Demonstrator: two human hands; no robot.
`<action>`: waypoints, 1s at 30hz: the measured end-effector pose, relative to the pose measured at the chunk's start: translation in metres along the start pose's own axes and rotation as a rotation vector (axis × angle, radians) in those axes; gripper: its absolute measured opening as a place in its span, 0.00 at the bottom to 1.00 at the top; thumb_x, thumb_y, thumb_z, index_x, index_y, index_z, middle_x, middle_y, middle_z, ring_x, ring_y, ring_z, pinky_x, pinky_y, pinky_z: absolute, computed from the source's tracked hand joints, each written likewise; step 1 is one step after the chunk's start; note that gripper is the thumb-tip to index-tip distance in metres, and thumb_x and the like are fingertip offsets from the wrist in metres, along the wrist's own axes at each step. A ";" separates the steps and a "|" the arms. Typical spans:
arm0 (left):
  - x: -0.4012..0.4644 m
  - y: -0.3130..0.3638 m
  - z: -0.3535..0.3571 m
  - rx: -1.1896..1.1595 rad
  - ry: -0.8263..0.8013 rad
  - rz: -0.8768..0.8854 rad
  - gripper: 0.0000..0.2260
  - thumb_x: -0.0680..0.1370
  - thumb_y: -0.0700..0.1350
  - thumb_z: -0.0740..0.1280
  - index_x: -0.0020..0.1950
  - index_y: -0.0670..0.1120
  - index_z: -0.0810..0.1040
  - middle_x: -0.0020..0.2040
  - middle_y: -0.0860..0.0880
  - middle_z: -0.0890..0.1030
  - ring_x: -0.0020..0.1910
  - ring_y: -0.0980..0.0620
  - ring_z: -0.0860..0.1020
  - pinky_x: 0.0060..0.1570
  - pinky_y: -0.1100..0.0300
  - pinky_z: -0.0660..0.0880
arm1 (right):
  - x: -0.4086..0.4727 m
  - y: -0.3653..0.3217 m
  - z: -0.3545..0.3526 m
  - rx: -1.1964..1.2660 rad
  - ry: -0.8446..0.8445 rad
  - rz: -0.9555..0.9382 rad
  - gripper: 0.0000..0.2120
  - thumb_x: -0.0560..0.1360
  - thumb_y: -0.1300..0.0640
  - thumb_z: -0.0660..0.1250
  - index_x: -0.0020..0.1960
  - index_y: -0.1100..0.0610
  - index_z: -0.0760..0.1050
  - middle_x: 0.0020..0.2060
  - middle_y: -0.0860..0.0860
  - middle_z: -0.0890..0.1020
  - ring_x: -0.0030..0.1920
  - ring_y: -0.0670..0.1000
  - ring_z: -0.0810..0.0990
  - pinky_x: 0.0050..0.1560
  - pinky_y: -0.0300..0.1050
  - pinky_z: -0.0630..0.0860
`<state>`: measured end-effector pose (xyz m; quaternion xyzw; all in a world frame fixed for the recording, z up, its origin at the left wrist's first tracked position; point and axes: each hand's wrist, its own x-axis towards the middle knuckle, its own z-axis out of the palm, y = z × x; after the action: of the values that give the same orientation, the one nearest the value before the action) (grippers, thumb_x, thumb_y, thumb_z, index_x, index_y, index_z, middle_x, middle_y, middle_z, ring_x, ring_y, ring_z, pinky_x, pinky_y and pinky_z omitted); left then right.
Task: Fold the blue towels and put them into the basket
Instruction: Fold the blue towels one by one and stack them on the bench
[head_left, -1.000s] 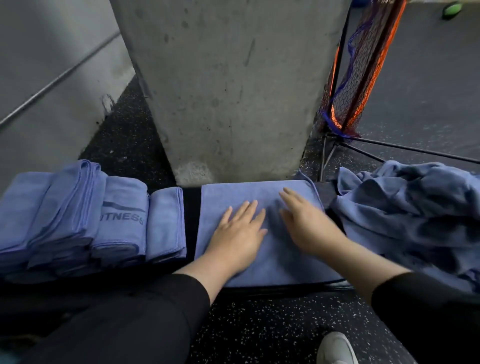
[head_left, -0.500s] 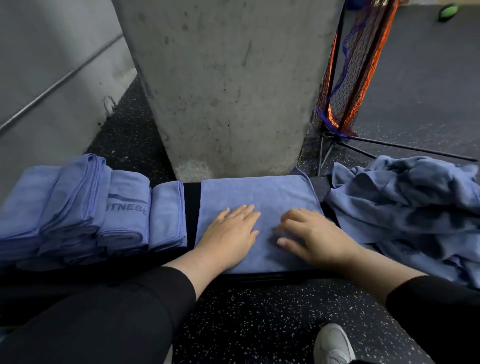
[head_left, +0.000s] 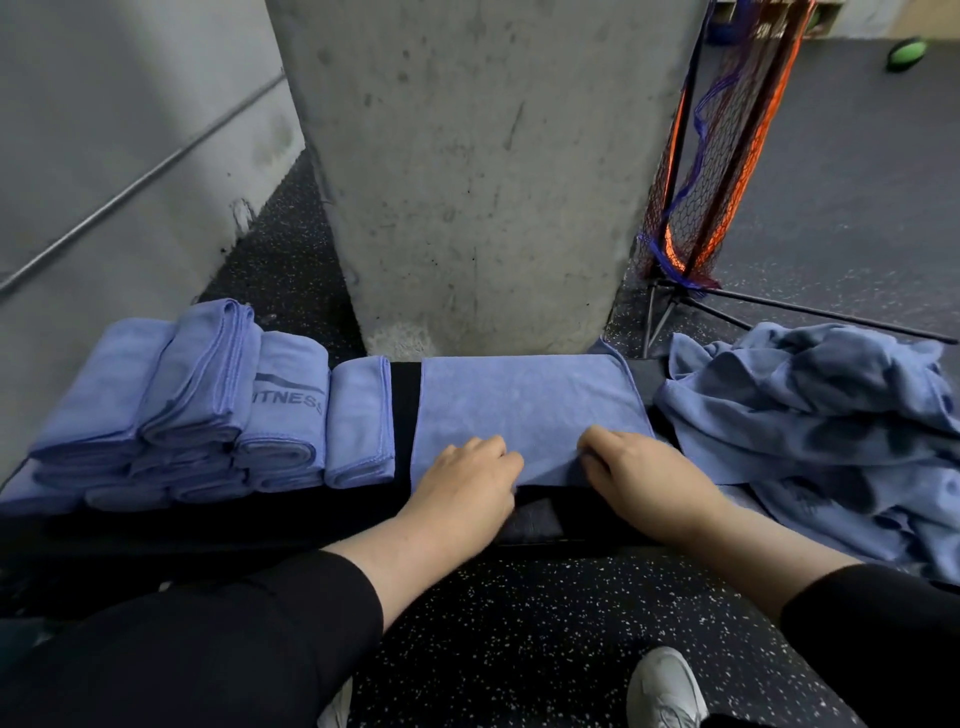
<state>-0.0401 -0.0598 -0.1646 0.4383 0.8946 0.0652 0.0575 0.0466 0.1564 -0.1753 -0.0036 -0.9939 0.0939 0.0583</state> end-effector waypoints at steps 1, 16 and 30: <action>0.001 -0.004 -0.004 -0.023 0.000 -0.037 0.01 0.80 0.42 0.62 0.49 0.46 0.72 0.50 0.48 0.74 0.53 0.44 0.73 0.50 0.52 0.69 | 0.000 0.002 -0.002 -0.030 -0.021 -0.001 0.09 0.80 0.47 0.56 0.49 0.52 0.68 0.44 0.49 0.80 0.47 0.56 0.78 0.43 0.55 0.75; 0.001 -0.060 -0.069 -0.189 -0.046 -0.051 0.16 0.83 0.46 0.63 0.35 0.51 0.66 0.32 0.52 0.68 0.35 0.50 0.69 0.41 0.50 0.70 | -0.007 0.028 -0.071 0.133 -0.244 0.170 0.11 0.77 0.61 0.63 0.37 0.51 0.69 0.30 0.46 0.73 0.32 0.43 0.70 0.37 0.36 0.66; 0.011 -0.070 -0.088 -0.208 -0.145 -0.162 0.05 0.79 0.42 0.65 0.44 0.45 0.78 0.39 0.51 0.78 0.41 0.52 0.74 0.36 0.62 0.65 | 0.027 0.029 -0.091 0.069 -0.182 0.272 0.14 0.74 0.59 0.66 0.34 0.55 0.64 0.29 0.50 0.69 0.31 0.48 0.65 0.33 0.43 0.60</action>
<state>-0.1151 -0.0992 -0.0902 0.3597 0.9090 0.1209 0.1724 0.0301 0.2022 -0.0885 -0.1278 -0.9816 0.1348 -0.0451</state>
